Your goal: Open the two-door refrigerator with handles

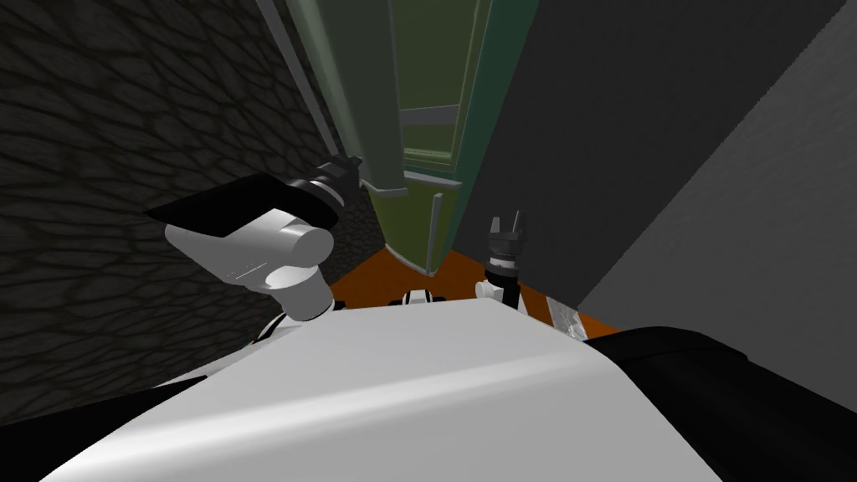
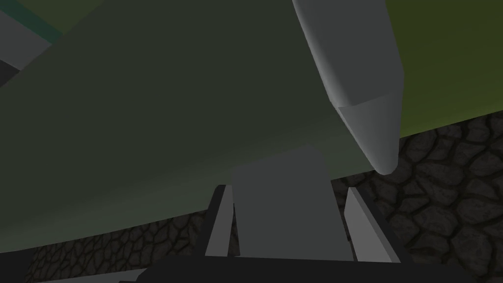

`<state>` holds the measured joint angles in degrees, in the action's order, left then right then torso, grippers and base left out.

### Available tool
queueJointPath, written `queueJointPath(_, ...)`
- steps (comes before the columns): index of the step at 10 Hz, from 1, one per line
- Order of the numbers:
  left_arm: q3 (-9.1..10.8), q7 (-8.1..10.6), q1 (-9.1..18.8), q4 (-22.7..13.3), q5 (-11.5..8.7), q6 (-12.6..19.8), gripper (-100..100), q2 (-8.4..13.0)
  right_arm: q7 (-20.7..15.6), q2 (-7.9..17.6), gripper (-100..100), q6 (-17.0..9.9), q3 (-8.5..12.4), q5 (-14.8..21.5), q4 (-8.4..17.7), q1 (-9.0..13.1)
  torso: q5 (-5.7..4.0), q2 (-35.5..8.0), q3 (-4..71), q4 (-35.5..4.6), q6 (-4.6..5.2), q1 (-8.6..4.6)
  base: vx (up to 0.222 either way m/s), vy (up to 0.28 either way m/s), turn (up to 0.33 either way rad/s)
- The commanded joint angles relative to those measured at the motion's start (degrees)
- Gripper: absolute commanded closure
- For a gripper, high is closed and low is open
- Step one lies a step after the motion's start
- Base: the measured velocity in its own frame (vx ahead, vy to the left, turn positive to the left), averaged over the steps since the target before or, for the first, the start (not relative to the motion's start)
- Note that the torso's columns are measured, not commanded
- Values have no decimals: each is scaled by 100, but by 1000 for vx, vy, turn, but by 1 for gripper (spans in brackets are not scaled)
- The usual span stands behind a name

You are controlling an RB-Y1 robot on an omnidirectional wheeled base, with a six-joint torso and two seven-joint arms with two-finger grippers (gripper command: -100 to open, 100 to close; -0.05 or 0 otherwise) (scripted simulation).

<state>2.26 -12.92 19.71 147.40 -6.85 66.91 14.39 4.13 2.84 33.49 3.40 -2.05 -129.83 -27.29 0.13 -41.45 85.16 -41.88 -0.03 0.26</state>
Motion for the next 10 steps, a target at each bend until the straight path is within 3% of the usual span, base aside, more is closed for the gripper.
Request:
queueJointPath(1, 238, -10, -153, -405, -448, -447, 100, 447, 0, 1, 0, 0, 0, 0, 0, 1, 20, -16, -11, 4, -4, 49, -154, 190, -164)
queueJointPath(2, 238, -10, -153, -500, -481, -500, 100, 483, 0, 1, 0, 0, 1, 0, 1, -1, 20, -8, -11, 6, -12, 31, -45, 61, 18)
queueJointPath(3, 432, -10, -238, -712, -754, -757, 100, 738, 0, 0, 0, 0, 0, 0, 0, -2, 4, 20, 7, 12, -9, -14, -86, 113, -252)
queueJointPath(4, 432, -10, -238, -845, -876, -872, 100, 873, 0, 0, 0, 0, 0, 0, 0, 0, 8, 23, 16, 21, 5, 10, -106, 142, -215)
queueJointPath(5, 432, -10, -238, -880, -876, -872, 100, 873, 0, 0, 0, 0, 0, 0, 0, -1, 21, 28, 15, 26, -5, 34, -50, 73, 3)
queueJointPath(6, 627, -11, -323, -1066, -1119, -1206, 100, 1110, 0, 0, 0, 0, 0, 0, 0, -3, 20, 36, 18, 29, -9, 22, -109, 107, -278)
queueJointPath(7, 627, -11, -323, -1223, -1271, -1245, 100, 1263, 0, 0, 0, 0, 0, 0, 0, 1, 20, 35, 28, 24, 4, 45, -127, 125, -204)
queueJointPath(8, 627, -11, -323, -1260, -1271, -1245, 100, 1263, 0, 0, 0, 0, 1, 0, 0, -1, 25, 36, 24, 23, -8, 52, -61, 79, 19)
queueJointPath(9, 822, -11, -409, -1447, -1580, -1567, 100, 1547, 0, 0, 0, 0, 1, 0, 0, -3, 25, 47, 26, 34, -10, 35, -120, 146, -265)
queueJointPath(10, 822, -11, -409, -1580, -1665, -1617, 100, 1652, 0, 1, 0, 0, 0, 0, 0, 0, 26, 42, 33, 28, 4, 59, -129, 161, -208)
